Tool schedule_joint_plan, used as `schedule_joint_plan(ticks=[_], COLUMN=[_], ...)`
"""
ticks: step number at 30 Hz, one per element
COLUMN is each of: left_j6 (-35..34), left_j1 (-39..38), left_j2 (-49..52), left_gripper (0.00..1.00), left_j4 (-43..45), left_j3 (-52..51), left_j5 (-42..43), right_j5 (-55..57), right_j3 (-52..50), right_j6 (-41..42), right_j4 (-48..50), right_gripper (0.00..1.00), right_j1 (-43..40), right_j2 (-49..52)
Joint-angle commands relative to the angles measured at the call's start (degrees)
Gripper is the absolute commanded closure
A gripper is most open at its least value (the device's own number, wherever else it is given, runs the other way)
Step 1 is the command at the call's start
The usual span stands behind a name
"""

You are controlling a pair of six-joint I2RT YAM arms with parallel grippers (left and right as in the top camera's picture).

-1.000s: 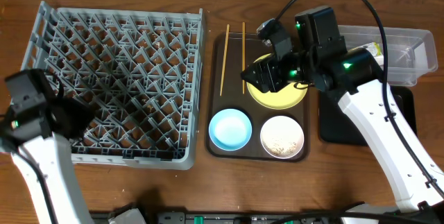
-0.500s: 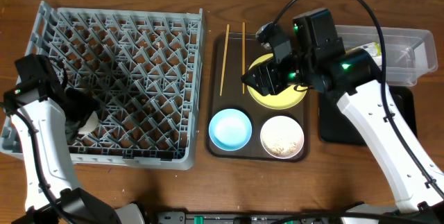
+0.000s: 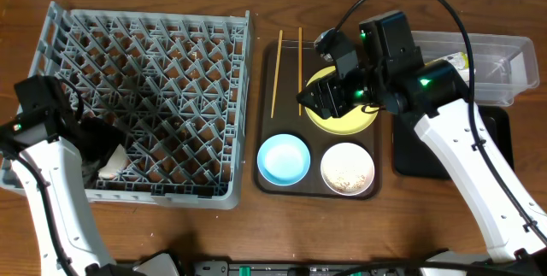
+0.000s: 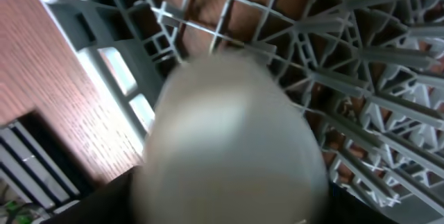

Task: Sort waste into correct bins and load items into the dishwasher
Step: 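Lower the white cup into the dish rack with the left gripper and release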

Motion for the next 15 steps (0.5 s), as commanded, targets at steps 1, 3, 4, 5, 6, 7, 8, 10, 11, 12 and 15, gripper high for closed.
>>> schedule_joint_plan(ticks=[1,3,4,5,6,7,8,10,11,12,15], left_j6=[-0.2,-0.6,-0.5,-0.6,-0.5,-0.6,-0.5,-0.5,-0.4,-0.2,3.5], left_j1=[0.3,0.3,0.3,0.3,0.3,0.3,0.3,0.2,0.2,0.2,0.1], left_j2=[0.2,0.7,1.1,1.4,1.7,1.9,1.9,1.8,1.7,1.5,0.6], left_gripper=[0.26,0.23,0.23,0.23,0.23,0.23,0.22,0.21,0.20,0.21,0.20], left_j4=[-0.3,-0.3,-0.1,0.3,0.9,1.4,1.9,2.3,2.2,1.8,0.4], left_j3=[-0.7,-1.0,-1.1,-1.1,-1.1,-1.1,-1.1,-1.0,-0.8,-0.3,2.5], left_j5=[-3.5,-3.8,-3.8,-4.0,-4.3,-4.1,-3.1,-1.4,-0.7,0.0,4.9], right_j5=[0.2,0.2,0.2,0.2,0.2,0.2,0.2,0.2,0.2,0.2,0.2], right_j3=[0.5,0.5,0.5,0.5,0.5,0.5,0.5,0.5,0.5,0.5,0.5], right_j6=[-0.7,-0.7,-0.7,-0.7,-0.7,-0.7,-0.7,-0.7,-0.7,-0.7,-0.7], right_j4=[-0.4,-0.6,-0.7,-0.7,-0.8,-0.8,-0.8,-0.8,-0.8,-0.8,-0.8], right_gripper=[0.40,0.40,0.40,0.40,0.40,0.40,0.40,0.40,0.40,0.40,0.40], right_j1=[0.1,0.1,0.1,0.1,0.1,0.1,0.1,0.1,0.1,0.1,0.1], right_j2=[-0.3,-0.3,-0.3,-0.3,-0.3,-0.3,-0.3,-0.3,-0.3,-0.3,-0.3])
